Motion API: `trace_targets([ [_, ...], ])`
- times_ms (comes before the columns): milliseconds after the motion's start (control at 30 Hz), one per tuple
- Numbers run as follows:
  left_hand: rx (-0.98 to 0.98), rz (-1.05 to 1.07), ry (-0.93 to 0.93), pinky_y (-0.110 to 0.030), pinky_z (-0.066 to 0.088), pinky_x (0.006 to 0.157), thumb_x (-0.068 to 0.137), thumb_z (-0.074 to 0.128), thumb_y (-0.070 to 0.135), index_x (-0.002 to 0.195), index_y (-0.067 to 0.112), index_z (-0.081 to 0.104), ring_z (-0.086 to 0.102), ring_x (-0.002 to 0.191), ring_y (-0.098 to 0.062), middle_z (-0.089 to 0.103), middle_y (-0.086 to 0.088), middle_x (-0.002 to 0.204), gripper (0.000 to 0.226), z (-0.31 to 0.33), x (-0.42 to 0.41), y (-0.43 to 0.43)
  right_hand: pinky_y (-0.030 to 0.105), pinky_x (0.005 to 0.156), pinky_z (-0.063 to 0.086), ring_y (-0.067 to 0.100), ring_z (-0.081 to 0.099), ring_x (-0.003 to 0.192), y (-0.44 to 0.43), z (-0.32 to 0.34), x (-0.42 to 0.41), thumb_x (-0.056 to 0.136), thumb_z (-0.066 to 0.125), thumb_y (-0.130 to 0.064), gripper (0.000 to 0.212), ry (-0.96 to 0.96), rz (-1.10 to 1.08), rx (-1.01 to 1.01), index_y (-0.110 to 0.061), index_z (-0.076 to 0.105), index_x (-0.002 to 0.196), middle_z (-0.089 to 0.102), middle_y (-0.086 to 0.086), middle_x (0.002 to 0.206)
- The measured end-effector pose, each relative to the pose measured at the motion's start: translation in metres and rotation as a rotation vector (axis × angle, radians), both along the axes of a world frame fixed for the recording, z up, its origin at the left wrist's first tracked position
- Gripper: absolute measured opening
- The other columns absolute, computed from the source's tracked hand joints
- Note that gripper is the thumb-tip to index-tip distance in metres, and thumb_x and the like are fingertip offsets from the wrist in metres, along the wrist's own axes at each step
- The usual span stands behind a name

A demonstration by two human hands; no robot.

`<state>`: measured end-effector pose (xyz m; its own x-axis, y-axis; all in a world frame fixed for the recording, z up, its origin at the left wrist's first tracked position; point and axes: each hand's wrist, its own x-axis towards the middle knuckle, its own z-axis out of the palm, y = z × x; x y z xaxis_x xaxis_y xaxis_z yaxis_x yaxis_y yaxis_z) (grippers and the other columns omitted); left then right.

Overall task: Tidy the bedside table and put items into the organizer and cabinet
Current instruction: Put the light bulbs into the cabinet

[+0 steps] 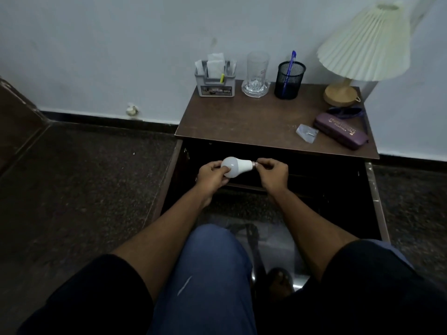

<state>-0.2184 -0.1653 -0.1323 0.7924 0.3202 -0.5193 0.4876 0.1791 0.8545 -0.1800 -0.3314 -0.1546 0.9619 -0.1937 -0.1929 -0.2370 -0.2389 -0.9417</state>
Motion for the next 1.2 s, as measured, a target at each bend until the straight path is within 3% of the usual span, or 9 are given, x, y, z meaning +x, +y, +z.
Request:
trace_targets([
  [100,0.039,0.011,0.038,-0.029,0.059,0.077,0.094,0.066,0.009,0.123,0.005,0.060,0.067,0.101,-0.023,0.065,-0.015,0.118,0.030,-0.024,0.009,-0.001,0.031,0.097,0.053,0.023,0.071,0.102,0.005,-0.017,0.007,0.086,0.074,-0.009,0.024,0.056,-0.030,-0.044,-0.001,0.076,0.109,0.076,0.014,0.106],
  [200,0.078,0.027,0.064,-0.041,0.061,0.086,0.092,0.069,0.011,0.115,0.007,0.060,0.067,0.091,-0.022,0.066,-0.016,0.111,0.026,-0.044,0.026,-0.001,0.025,0.091,0.049,0.022,0.070,0.104,0.008,-0.033,0.019,0.086,0.074,-0.013,0.028,0.094,-0.020,-0.078,-0.002,0.075,0.112,0.075,0.012,0.109],
  [433,0.125,0.048,0.108,-0.046,0.058,0.095,0.091,0.066,0.006,0.129,0.001,0.059,0.068,0.107,-0.031,0.067,-0.021,0.121,0.039,-0.079,0.075,0.010,0.040,0.101,0.051,0.033,0.065,0.115,0.029,-0.060,0.073,0.089,0.068,-0.013,0.033,0.182,0.070,-0.086,0.001,0.071,0.118,0.071,0.020,0.118],
  [533,0.144,0.035,0.101,-0.037,0.055,0.091,0.089,0.068,0.003,0.133,-0.006,0.054,0.067,0.102,-0.029,0.065,-0.029,0.123,0.047,-0.089,0.093,0.014,0.038,0.105,0.046,0.035,0.058,0.126,0.036,-0.070,0.097,0.095,0.061,-0.023,0.041,0.292,0.150,-0.138,0.004,0.066,0.125,0.064,0.023,0.132],
  [667,0.198,0.010,0.142,-0.050,0.055,0.098,0.086,0.072,0.012,0.129,-0.007,0.053,0.065,0.114,-0.039,0.064,-0.028,0.123,0.051,-0.098,0.112,0.016,0.029,0.116,0.026,0.029,0.035,0.146,0.045,-0.080,0.118,0.106,0.044,-0.033,0.050,0.330,0.256,-0.142,-0.009,0.043,0.150,0.037,0.011,0.159],
  [833,0.248,-0.019,0.172,-0.042,0.057,0.093,0.090,0.062,0.014,0.124,-0.004,0.061,0.068,0.108,-0.035,0.069,-0.021,0.118,0.038,-0.106,0.132,0.011,0.035,0.121,0.025,0.030,0.034,0.147,0.043,-0.101,0.142,0.108,0.039,-0.017,0.045,0.480,0.380,-0.042,0.000,0.038,0.149,0.035,0.018,0.158],
  [1000,0.248,0.022,0.172,-0.024,0.043,0.083,0.097,0.054,0.013,0.135,0.000,0.058,0.060,0.123,-0.028,0.063,-0.013,0.134,0.040,-0.111,0.144,0.010,0.034,0.122,0.020,0.028,0.028,0.149,0.053,-0.110,0.155,0.104,0.050,-0.015,0.052,0.304,0.304,0.008,-0.004,0.035,0.152,0.029,0.013,0.162],
  [1100,0.238,0.040,0.157,-0.024,0.045,0.088,0.099,0.053,0.014,0.136,0.003,0.057,0.059,0.125,-0.027,0.062,-0.012,0.136,0.040,-0.113,0.145,0.009,0.038,0.124,0.019,0.029,0.027,0.150,0.054,-0.115,0.158,0.103,0.052,-0.013,0.054,0.321,0.330,0.023,-0.004,0.034,0.153,0.028,0.014,0.162],
  [1200,0.234,0.037,0.168,-0.035,0.051,0.098,0.100,0.050,0.017,0.135,0.004,0.058,0.062,0.122,-0.030,0.064,-0.013,0.134,0.038,-0.114,0.146,0.012,0.038,0.124,0.018,0.029,0.024,0.151,0.053,-0.117,0.159,0.105,0.047,-0.014,0.054,0.379,0.332,0.042,-0.005,0.028,0.155,0.024,0.014,0.164],
])
